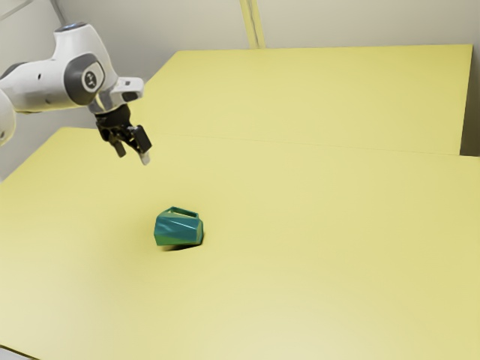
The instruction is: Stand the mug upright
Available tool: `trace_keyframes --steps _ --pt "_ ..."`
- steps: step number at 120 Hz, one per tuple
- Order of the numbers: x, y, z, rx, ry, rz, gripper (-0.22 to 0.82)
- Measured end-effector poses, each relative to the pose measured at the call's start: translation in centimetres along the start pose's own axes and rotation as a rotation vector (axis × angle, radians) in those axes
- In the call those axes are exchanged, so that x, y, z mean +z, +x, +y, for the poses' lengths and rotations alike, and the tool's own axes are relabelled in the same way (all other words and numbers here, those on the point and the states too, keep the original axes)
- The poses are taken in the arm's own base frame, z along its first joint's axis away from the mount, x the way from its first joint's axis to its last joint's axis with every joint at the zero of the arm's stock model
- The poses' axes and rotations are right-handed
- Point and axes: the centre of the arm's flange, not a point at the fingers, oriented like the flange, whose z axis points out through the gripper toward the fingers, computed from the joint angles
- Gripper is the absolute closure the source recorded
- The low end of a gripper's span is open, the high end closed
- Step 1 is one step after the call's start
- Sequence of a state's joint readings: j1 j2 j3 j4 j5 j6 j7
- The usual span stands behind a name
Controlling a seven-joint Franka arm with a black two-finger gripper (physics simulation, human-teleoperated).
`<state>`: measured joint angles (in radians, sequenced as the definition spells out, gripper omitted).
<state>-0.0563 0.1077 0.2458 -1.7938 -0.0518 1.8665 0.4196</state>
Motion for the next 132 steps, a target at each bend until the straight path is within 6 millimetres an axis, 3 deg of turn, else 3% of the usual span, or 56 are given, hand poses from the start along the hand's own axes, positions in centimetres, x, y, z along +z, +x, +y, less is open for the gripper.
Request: trace_keyframes --steps 10,26,45,53,76,88,99,132 --pt "0.8 -1.3 -0.2 -0.025 -0.026 -0.004 0.00" --pt "3.2 -6.1 -0.3 -0.127 -0.170 0.032 0.00" --pt "6.3 -10.5 -4.7 -0.347 -0.332 0.091 0.00" --pt "7.4 -11.5 -6.0 -0.409 -0.369 0.104 0.00" --pt "11.8 -10.6 -6.5 -0.491 -0.467 0.094 0.00" --pt "13.8 -9.0 -5.1 -0.486 -0.507 0.088 0.00" --pt "14.9 -7.1 -3.2 -0.450 -0.527 0.087 0.00" --pt "17.9 -4.9 -2.8 -0.433 -0.560 0.090 0.00"
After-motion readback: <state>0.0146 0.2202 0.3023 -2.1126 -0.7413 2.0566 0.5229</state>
